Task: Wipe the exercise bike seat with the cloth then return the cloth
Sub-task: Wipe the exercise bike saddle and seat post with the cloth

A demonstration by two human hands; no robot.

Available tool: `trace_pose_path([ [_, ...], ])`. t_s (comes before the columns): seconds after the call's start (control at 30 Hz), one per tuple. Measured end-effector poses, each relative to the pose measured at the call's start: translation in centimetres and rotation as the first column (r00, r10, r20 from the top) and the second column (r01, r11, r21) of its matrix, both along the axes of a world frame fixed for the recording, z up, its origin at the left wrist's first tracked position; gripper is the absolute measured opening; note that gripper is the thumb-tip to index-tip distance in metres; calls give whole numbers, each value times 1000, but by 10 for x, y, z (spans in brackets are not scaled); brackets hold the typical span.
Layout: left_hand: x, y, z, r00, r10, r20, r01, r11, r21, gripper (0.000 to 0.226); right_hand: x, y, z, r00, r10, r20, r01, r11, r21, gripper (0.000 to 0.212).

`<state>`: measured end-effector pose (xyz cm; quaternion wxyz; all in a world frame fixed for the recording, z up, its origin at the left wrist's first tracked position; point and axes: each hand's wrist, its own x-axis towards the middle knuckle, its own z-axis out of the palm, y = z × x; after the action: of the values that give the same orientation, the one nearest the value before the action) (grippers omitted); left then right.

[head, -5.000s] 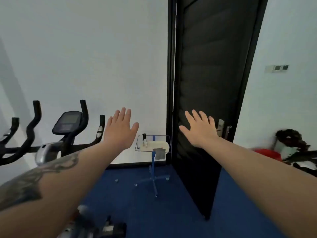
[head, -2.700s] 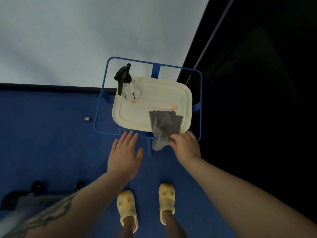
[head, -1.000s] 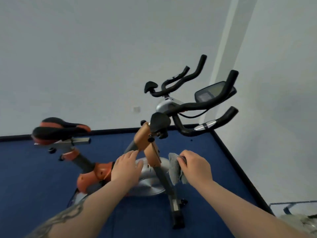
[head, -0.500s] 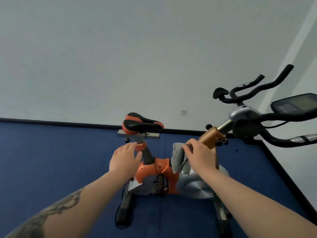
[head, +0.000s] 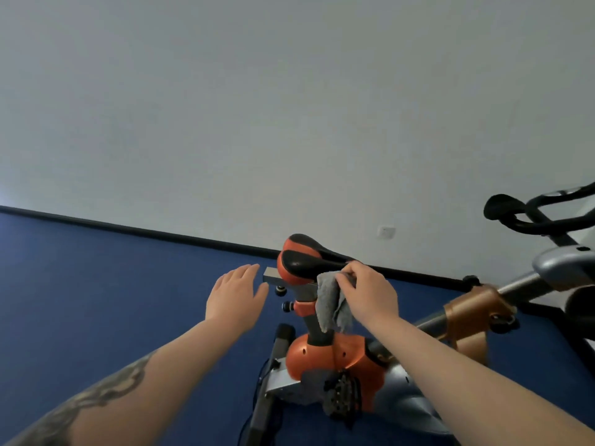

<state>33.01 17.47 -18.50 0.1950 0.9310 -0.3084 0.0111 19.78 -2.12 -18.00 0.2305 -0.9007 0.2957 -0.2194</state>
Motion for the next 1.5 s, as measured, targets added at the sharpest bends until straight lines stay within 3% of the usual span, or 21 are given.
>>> trace_pose_path([
  [0.3, 84, -66, -15, 995, -32, -94, 26, 998, -61, 53, 95, -47, -11, 999, -38, 36, 35, 997, 66, 16],
  [0.53, 138, -99, -35, 978, -102, -185, 90, 993, -72, 56, 117, -66, -21, 965, -228, 128, 206, 965, 164, 10],
  [0.77, 198, -121, -61, 925, -265, -271, 231, 961, -152, 54, 161, -37, -42, 917, -310, 252, 302, 951, 70, 13],
  [0.97, 234, -117, -84, 844, -456, -281, 439, 890, -127, 53, 210, 7, -88, 924, -325, 200, 332, 943, -1, 7],
  [1.1, 240, -118, -91, 764, -566, -309, 542, 823, -168, 52, 218, 25, -110, 901, -393, 185, 404, 914, -29, 27],
  [1.23, 244, -122, -89, 708, -631, -318, 580, 776, -249, 49, 218, 46, -124, 928, -364, 81, 355, 928, 113, 44],
  [1.5, 241, -138, -102, 700, -647, -304, 552, 759, -344, 42, 256, 34, -122, 860, -499, -104, 502, 865, 2, 55],
])
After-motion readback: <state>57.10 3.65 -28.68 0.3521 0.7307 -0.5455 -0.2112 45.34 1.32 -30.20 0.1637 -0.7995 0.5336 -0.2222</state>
